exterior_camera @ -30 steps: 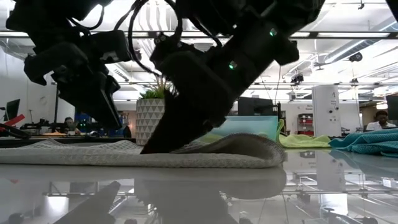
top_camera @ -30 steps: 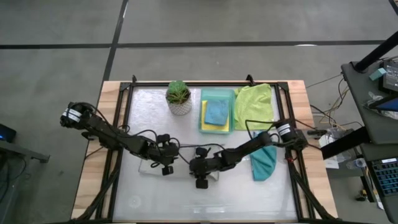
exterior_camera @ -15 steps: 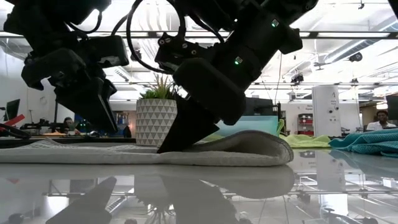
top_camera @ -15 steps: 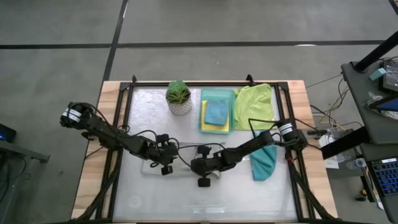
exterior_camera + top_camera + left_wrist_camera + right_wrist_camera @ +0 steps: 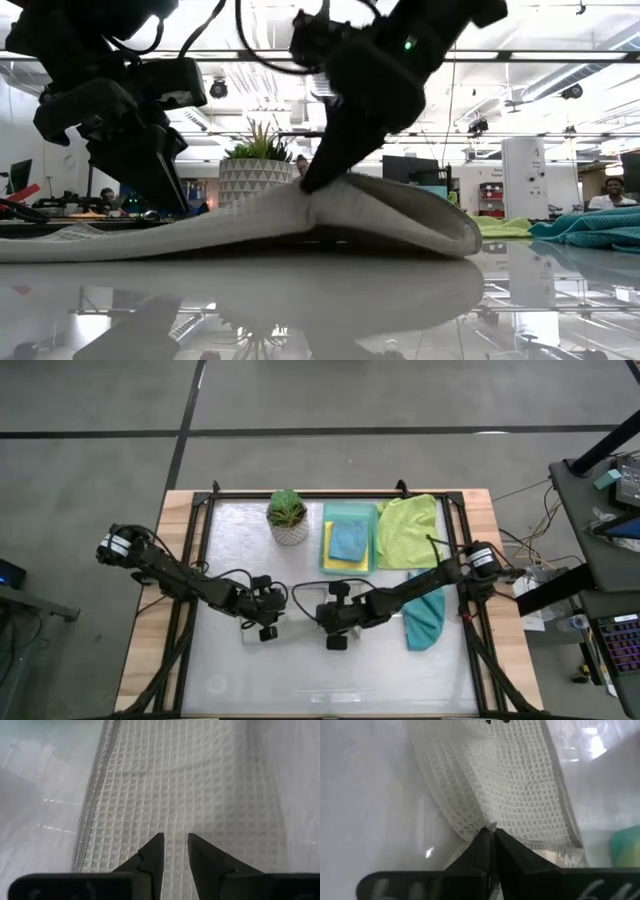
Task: Fold microfiber towels
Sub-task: Fold the gray microfiber cloth
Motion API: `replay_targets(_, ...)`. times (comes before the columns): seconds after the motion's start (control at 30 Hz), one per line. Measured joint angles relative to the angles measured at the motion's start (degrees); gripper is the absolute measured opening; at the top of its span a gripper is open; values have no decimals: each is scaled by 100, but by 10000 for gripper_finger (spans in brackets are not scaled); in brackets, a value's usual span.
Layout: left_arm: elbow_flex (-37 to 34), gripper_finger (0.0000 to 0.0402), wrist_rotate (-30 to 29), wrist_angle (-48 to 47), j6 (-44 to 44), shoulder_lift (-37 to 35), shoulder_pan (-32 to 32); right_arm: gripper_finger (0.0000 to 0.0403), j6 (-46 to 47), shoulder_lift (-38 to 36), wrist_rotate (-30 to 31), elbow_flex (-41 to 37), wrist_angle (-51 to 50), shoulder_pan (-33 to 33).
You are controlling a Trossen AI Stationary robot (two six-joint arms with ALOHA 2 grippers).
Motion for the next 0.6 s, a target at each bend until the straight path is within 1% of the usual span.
replay_targets(0.13,-22,72,-1,-14,0,0,0,9,44,-222,-20,-34,-366,14)
replay_targets(0.23,-59,72,46,-74,-26,-1,0,13,298,-238,-37,-36,-255,7)
replay_targets(0.3,-66,72,271,-206,-157,0,0,21,359,-143,-255,-40,-65,5)
replay_targets(0.37,-71,72,457,-547,-316,-2,0,35,507,-9,-567,-42,23,11)
replay_targets(0.47,-89,72,565,-1212,-635,0,-7,61,654,110,-1006,-74,-105,16)
replay_targets(0.6,-93,72,548,-1979,-979,-23,-4,100,893,-13,-1086,-75,-379,9)
